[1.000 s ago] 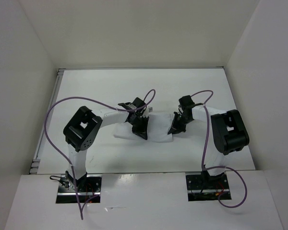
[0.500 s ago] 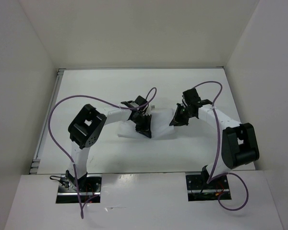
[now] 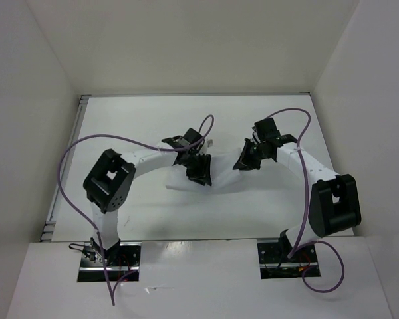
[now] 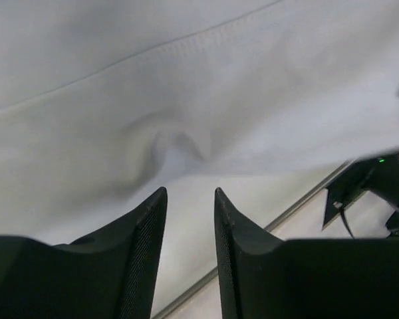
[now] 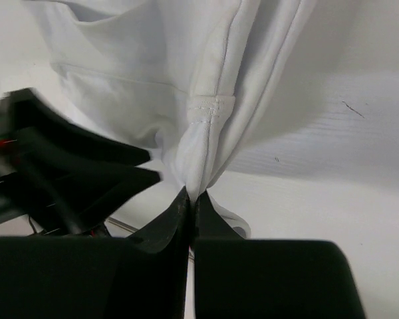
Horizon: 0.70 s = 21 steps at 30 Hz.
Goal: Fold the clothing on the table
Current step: Fold the skirt
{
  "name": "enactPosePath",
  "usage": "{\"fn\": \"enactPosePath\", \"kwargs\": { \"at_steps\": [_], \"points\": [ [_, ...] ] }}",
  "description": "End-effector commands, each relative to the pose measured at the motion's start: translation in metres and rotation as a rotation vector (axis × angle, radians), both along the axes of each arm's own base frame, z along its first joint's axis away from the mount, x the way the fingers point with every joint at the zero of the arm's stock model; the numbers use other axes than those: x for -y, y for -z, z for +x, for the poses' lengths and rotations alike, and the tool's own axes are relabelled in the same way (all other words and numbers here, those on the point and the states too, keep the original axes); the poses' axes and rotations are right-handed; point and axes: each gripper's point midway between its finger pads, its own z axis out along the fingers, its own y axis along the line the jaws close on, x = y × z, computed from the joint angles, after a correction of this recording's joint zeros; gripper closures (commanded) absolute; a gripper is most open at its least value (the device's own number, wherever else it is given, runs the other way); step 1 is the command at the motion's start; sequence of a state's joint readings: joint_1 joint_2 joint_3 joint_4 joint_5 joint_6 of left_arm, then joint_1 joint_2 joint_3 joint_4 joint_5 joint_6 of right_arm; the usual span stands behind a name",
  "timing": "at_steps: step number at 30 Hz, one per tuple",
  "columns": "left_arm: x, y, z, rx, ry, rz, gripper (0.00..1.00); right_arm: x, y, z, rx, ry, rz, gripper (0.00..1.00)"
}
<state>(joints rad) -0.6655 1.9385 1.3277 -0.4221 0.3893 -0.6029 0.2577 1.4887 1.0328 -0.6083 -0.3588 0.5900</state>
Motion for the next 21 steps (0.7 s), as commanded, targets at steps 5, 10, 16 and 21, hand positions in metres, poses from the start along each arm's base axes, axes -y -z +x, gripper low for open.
{"fn": "enactPosePath", "kwargs": {
  "at_steps": [5, 10, 16, 21],
  "points": [
    [-0.083, -0.064, 0.053, 0.191, -0.229, 0.069, 0.7, 0.0, -0.025, 0.004, 0.062, -0.006, 0.003, 1.0],
    [-0.131, -0.021, 0.052, 0.137, -0.343, 0.207, 0.87, 0.0, -0.031, 0.007, 0.077, -0.015, 0.001, 1.0],
    [-0.147, 0.016, 0.042, 0.069, -0.383, 0.289, 0.93, -0.002, -0.043, 0.011, 0.099, -0.027, 0.01, 1.0],
    [-0.151, 0.035, 0.038, 0.039, -0.39, 0.317, 0.95, -0.013, -0.049, 0.014, 0.11, -0.055, 0.024, 1.0]
  ]
}}
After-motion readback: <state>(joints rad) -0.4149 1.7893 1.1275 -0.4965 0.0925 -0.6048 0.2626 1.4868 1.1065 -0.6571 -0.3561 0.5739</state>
